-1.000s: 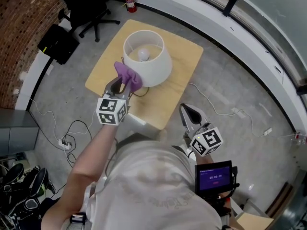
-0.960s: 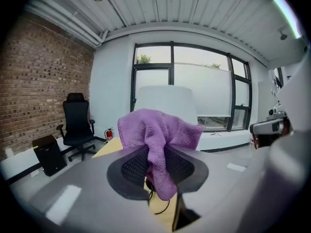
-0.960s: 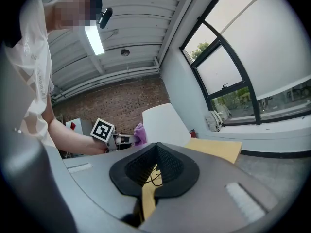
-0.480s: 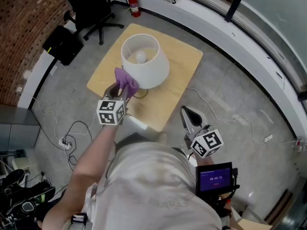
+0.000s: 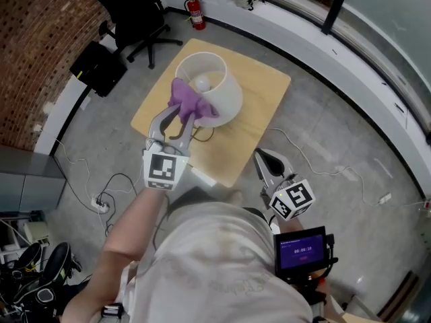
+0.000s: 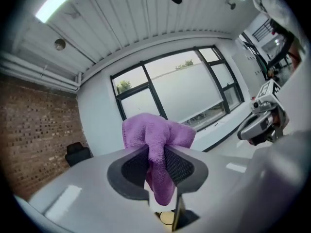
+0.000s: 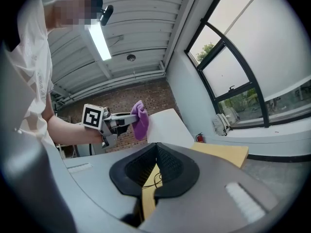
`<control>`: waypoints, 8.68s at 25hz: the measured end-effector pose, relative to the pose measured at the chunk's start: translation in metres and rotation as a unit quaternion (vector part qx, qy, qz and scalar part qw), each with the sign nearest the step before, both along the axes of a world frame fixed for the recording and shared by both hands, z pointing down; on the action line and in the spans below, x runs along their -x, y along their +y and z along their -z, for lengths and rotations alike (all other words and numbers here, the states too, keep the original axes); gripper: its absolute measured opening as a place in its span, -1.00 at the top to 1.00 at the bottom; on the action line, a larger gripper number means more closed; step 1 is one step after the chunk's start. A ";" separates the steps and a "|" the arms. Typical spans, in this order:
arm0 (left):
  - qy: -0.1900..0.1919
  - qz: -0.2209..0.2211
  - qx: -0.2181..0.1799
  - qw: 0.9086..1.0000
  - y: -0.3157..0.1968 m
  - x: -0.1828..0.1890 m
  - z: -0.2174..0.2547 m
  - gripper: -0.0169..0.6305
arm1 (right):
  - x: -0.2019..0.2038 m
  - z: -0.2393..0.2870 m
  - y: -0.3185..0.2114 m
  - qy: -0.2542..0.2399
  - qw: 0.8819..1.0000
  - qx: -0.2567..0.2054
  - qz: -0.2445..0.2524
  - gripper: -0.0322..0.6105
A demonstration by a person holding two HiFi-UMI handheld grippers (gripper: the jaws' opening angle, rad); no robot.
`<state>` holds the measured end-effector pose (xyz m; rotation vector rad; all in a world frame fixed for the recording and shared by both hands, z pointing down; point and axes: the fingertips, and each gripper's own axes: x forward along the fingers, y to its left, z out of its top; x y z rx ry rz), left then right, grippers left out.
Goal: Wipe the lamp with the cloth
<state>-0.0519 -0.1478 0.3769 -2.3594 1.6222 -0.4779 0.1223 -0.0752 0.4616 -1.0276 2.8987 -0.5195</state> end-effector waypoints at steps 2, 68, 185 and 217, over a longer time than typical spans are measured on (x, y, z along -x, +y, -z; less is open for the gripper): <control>-0.035 0.004 0.011 0.999 -0.008 -0.005 -0.010 0.68 | 0.002 0.002 -0.002 -0.003 1.000 -0.002 0.000 0.85; -0.228 -0.130 0.218 0.940 0.017 -0.086 -0.156 0.68 | -0.081 -0.021 0.022 -0.030 0.991 0.034 -0.129 0.85; 0.257 -0.519 0.267 0.770 -0.207 0.057 -0.013 0.67 | 0.101 0.013 -0.044 0.081 0.970 0.030 -0.228 0.86; 0.005 -0.386 0.372 0.844 -0.251 0.027 -0.182 0.68 | 0.084 -0.002 -0.019 0.072 0.954 0.051 -0.287 0.86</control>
